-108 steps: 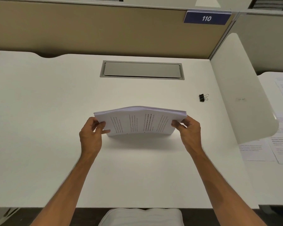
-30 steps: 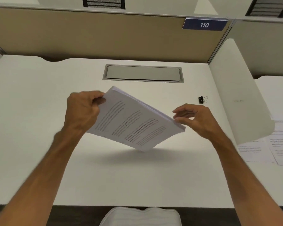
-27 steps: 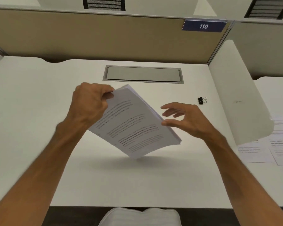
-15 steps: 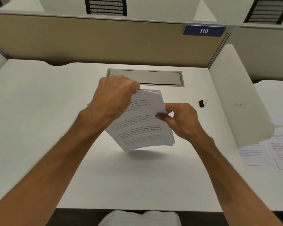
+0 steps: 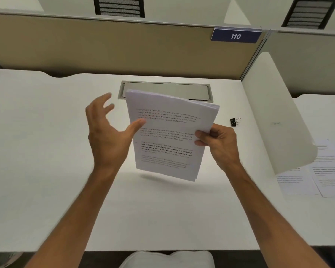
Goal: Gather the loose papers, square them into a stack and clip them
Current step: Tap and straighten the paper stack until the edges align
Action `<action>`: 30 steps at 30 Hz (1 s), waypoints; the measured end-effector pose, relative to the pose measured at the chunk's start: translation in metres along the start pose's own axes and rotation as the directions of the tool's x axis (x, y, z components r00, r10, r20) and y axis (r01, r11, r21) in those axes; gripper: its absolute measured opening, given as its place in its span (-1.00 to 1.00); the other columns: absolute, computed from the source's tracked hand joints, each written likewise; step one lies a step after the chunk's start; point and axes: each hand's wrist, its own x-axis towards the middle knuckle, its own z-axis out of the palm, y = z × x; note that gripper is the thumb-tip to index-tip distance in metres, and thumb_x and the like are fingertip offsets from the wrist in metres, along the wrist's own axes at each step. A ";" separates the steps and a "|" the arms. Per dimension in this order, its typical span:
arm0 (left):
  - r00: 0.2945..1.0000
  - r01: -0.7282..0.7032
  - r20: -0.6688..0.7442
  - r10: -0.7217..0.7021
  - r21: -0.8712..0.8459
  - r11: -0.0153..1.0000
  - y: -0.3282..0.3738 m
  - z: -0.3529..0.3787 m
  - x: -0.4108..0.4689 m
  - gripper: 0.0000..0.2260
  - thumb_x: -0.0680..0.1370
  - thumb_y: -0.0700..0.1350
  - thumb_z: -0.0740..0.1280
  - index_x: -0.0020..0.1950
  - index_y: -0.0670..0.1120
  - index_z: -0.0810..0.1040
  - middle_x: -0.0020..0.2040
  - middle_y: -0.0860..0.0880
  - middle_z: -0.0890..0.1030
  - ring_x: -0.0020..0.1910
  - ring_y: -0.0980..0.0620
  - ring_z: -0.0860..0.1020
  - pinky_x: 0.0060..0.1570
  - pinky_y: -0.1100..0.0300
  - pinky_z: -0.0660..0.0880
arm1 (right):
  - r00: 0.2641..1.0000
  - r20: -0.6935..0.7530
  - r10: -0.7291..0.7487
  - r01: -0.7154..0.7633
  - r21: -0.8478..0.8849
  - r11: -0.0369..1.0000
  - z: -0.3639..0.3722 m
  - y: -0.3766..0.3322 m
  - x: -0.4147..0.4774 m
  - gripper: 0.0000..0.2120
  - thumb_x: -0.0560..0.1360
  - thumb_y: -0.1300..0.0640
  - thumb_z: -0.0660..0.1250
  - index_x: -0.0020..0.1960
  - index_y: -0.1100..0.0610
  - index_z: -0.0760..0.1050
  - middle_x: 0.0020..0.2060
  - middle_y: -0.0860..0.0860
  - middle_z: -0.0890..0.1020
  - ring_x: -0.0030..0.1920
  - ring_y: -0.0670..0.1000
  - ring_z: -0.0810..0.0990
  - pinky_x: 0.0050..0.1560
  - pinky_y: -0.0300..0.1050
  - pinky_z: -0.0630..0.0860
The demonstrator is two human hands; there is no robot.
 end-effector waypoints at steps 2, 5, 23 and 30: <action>0.977 0.187 0.120 -0.175 -0.098 0.977 -0.019 0.003 -0.002 -0.25 0.36 0.12 0.60 0.46 0.10 0.33 0.45 0.14 0.41 0.31 0.20 0.51 0.15 -0.05 0.61 | 1.000 0.026 -0.011 0.010 0.019 1.000 -0.004 0.001 0.002 -0.73 0.47 0.40 0.44 0.11 0.14 0.68 -0.03 0.04 0.76 0.00 0.11 0.74 -0.10 -0.03 0.67; 0.932 0.268 0.314 -0.183 -0.254 0.929 -0.029 0.008 0.003 -0.56 0.49 -0.10 0.52 0.33 0.03 0.50 0.29 0.11 0.61 0.25 0.08 0.59 -0.14 0.02 0.69 | 0.998 0.057 -0.021 0.020 0.017 1.000 -0.006 0.004 0.003 -0.73 0.48 0.41 0.43 0.11 0.17 0.68 -0.01 0.05 0.76 0.00 0.13 0.74 -0.10 -0.02 0.68; 0.943 0.271 0.274 -0.187 -0.310 0.911 -0.045 0.034 -0.010 -0.88 0.64 -0.22 0.32 0.07 -0.02 0.59 -0.02 0.05 0.68 -0.02 0.00 0.67 -0.14 0.11 0.68 | 0.998 0.007 -0.056 0.056 -0.109 0.993 -0.005 0.019 0.004 -0.72 0.54 0.32 0.40 0.24 0.23 0.62 0.06 0.08 0.73 0.00 0.10 0.72 0.02 -0.09 0.68; 0.932 0.282 0.298 -0.208 -0.234 0.930 -0.046 0.045 -0.018 -0.72 0.73 -0.12 0.10 0.10 0.29 0.45 0.06 0.20 0.62 -0.15 0.28 0.65 0.05 -0.21 0.62 | 0.997 -0.026 -0.079 0.075 -0.113 0.991 -0.001 0.019 0.003 -0.74 0.58 0.32 0.35 0.26 0.23 0.59 0.06 0.08 0.71 -0.03 0.01 0.70 0.02 -0.16 0.66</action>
